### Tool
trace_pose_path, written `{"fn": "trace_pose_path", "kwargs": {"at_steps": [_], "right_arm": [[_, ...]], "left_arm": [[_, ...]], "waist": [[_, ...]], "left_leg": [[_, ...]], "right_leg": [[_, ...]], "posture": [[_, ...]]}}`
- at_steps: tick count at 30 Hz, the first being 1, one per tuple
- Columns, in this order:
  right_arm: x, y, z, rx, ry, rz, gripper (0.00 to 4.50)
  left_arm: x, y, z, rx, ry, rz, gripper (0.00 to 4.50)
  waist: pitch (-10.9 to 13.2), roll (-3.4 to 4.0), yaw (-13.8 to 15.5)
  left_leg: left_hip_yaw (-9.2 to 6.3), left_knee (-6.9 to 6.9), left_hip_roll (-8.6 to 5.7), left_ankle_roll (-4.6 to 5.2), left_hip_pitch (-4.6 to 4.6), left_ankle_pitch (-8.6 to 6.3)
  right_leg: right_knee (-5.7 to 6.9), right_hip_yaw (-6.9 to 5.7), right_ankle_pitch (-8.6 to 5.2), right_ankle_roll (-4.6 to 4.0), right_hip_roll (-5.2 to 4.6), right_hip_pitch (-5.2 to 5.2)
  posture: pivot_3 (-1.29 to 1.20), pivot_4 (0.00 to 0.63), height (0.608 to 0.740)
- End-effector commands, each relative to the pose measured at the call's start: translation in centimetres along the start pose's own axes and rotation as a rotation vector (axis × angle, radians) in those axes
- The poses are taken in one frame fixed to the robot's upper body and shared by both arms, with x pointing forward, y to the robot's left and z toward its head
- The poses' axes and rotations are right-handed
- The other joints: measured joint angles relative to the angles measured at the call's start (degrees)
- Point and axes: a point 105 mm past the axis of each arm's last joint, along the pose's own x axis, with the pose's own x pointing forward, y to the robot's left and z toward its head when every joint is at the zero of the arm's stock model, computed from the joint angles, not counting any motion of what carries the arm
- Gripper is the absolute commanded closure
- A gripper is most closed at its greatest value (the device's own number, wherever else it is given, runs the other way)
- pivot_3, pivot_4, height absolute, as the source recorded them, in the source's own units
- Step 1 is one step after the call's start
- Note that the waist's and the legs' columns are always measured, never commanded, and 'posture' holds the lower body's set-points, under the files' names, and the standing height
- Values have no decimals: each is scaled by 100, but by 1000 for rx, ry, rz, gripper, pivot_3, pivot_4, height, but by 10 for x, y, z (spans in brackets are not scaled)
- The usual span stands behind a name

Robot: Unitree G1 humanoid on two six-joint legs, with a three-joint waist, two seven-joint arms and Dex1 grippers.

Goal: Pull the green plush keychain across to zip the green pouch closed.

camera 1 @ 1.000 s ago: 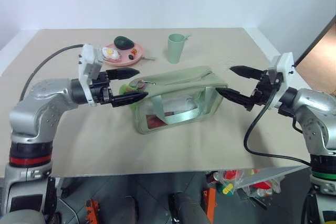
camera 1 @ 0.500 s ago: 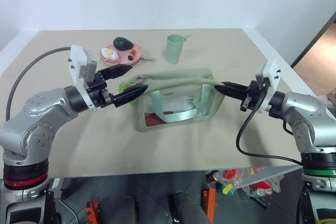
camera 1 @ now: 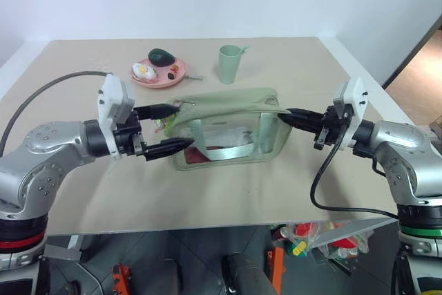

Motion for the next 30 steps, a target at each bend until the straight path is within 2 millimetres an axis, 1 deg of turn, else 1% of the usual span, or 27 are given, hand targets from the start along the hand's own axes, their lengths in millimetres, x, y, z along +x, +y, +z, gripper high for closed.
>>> {"fn": "trace_pose_path", "kwargs": {"at_steps": [1, 5, 6, 9, 11, 14, 17, 22, 25, 29, 30], "right_arm": [[-7, 0, 17, -57, -42, -25, 4463], [-7, 3, 13, -64, -38, -36, 4463], [-7, 5, 13, -64, -40, -35, 4463], [-5, 7, 13, -61, -43, -33, 4463], [-5, 7, 13, -60, -43, -34, 4463], [-5, 6, 13, -64, -40, -36, 4463], [-6, 5, 13, -64, -38, -38, 4463], [-8, 4, 11, -65, -34, -42, 4463], [-9, 3, 10, -66, -30, -48, 4463], [-11, 2, 9, -67, -26, -52, 4500], [-11, 2, 8, -66, -26, -52, 4500]], "left_arm": [[-26, 24, 8, -37, -44, 160, 0], [-48, 43, -18, -203, -54, 376, 0], [-52, 48, -26, -280, -82, 429, 0], [-54, 59, -44, -359, -120, 544, 0], [-50, 64, -52, -366, -112, 589, 0], [-40, 67, -56, -385, -142, 595, 0], [-30, 69, -57, -420, -194, 572, 0], [-10, 68, -62, -451, -225, 503, 0], [-5, 74, -61, -468, -256, 504, 0], [-2, 80, -57, -477, -309, 505, 1066], [-1, 81, -56, -478, -317, 502, 1460]], "waist": [[0, 0, 0], [0, 0, 0], [0, 1, 5], [1, -5, 10], [1, -7, 12], [1, -7, 12], [1, -7, 14], [1, -7, 10], [1, -7, 13], [1, -7, 12], [1, -7, 11]], "left_leg": [[0, 0, 0, 0, 0, 0], [5, 1, 2, 0, 2, 0], [6, 1, 1, 0, 0, 0], [2, 6, 1, 0, -2, 0], [2, 8, 0, 0, -2, 0], [4, 10, -2, -1, -1, 1], [4, 9, -2, -2, -1, 1], [7, 7, -3, -2, -2, 1], [5, 5, -4, -2, -2, 1], [4, 6, -5, -2, -1, 1], [5, 6, -5, -2, -2, 1]], "right_leg": [[0, -1, 0, -1, 0, 0], [0, 2, -1, -1, -3, 2], [-1, 1, -1, 0, -4, 0], [-1, -3, 2, 3, -6, 3], [-1, -2, 3, 4, -6, 4], [-1, 0, 6, 2, -6, 4], [-1, 0, 6, 2, -5, 6], [-1, 3, 12, 13, -4, 3], [-1, 2, 15, 17, -4, 3], [-1, 3, 15, 17, -4, 5], [-1, 3, 15, 17, -4, 5]], "posture": [[0, 150, 740], [0, 150, 740], [0, 150, 740], [0, 150, 740], [0, 150, 740], [0, 150, 740], [0, 150, 740], [0, 150, 740], [0, 150, 740], [0, 150, 740], [0, 150, 740]]}}
